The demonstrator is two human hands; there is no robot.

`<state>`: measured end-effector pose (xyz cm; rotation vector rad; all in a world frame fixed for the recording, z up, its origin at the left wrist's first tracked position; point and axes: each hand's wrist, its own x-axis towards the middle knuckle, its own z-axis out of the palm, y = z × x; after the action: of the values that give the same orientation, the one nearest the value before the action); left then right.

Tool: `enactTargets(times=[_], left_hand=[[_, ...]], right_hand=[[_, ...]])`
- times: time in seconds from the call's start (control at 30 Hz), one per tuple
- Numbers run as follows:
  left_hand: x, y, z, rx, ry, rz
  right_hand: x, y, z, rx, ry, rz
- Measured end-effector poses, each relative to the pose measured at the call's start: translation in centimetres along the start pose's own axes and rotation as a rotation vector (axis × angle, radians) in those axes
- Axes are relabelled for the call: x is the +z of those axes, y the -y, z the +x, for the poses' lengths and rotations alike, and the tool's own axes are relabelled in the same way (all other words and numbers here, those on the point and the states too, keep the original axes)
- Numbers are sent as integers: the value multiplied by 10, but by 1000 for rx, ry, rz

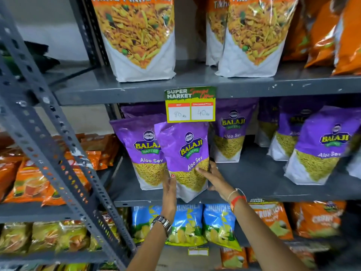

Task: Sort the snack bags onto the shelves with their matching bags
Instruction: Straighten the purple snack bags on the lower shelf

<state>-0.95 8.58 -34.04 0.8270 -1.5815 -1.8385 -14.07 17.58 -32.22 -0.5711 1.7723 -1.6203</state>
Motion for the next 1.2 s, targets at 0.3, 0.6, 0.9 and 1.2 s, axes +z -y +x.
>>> enactTargets(times=[0.3,0.6,0.9,1.2], left_hand=[[16,10,4,31,-49,-7],[62,0,16,98,25,20],[133,-12,40,18,205,41],[148,11,48,-23,223,95]], right_hand=[[-17,-6,15,-107,14,-146],[-64,0,4,-148,-89,-100],[-130,-2,8,-136,-310,-62],[-146,-19,16,-85,-310,-81]])
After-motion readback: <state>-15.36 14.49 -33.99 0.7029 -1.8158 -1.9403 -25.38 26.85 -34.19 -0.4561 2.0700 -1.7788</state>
